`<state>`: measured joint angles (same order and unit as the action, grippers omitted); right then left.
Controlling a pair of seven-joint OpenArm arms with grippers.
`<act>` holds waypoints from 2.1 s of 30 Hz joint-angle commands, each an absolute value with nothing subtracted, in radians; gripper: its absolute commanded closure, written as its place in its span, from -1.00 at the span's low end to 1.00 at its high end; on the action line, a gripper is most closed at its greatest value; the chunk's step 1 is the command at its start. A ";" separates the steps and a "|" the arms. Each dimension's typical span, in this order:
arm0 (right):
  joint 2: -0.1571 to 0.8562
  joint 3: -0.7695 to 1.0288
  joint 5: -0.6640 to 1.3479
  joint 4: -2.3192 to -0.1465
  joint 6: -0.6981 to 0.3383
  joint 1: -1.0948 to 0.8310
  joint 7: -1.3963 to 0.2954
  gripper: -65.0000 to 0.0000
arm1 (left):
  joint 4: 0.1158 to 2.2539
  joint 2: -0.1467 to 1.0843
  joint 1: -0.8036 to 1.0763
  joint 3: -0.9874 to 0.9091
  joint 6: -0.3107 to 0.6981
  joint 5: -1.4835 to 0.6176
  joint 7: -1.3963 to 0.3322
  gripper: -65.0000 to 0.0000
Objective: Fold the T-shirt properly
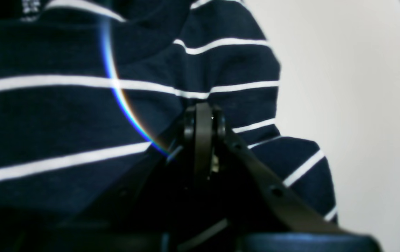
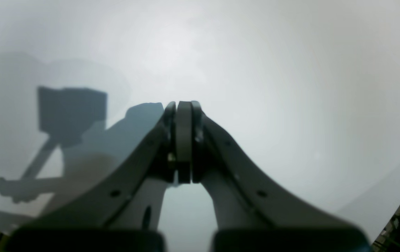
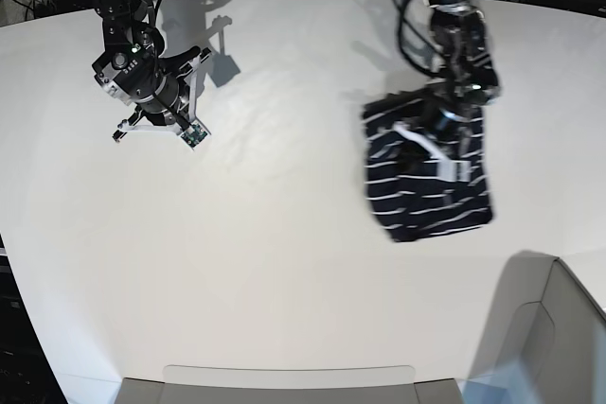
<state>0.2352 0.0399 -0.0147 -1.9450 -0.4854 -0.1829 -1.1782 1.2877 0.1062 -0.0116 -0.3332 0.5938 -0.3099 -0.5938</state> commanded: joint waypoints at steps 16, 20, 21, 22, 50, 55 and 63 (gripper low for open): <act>0.231 0.045 -0.013 -2.066 -0.484 -0.128 -1.047 1.00 | 1.684 0.236 0.030 -0.346 0.549 -0.252 -0.627 1.00; 0.239 0.047 -0.013 -2.069 -0.484 -0.174 -0.921 1.00 | 1.876 0.182 0.108 -0.387 0.549 -0.249 -0.622 1.00; 0.239 0.047 -0.013 -2.071 -0.484 -0.191 -0.898 1.00 | 1.917 0.162 0.133 -0.412 0.549 -0.249 -0.622 1.00; 0.239 0.047 -0.013 -2.071 -0.484 -0.206 -0.878 1.00 | 1.956 0.147 0.156 -0.437 0.549 -0.249 -0.622 1.00; 0.323 0.338 -0.013 -2.071 -0.475 -1.148 -0.510 1.00 | 2.031 0.061 0.963 -0.593 0.547 -0.252 -0.719 1.00; 0.441 0.305 -0.013 -1.991 -0.476 -1.222 -0.585 1.00 | 1.896 0.059 0.995 -0.529 0.547 -0.246 -0.720 1.00; 0.671 0.062 -0.015 -1.609 -0.475 -1.041 -0.555 1.00 | 1.486 0.061 0.906 -0.369 0.547 -0.245 -0.674 1.00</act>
<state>0.6621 0.0605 -0.0227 -1.6012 -0.4683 -1.0241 -0.5568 1.4658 0.0528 0.8982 -0.3672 0.5377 -0.2310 -0.6968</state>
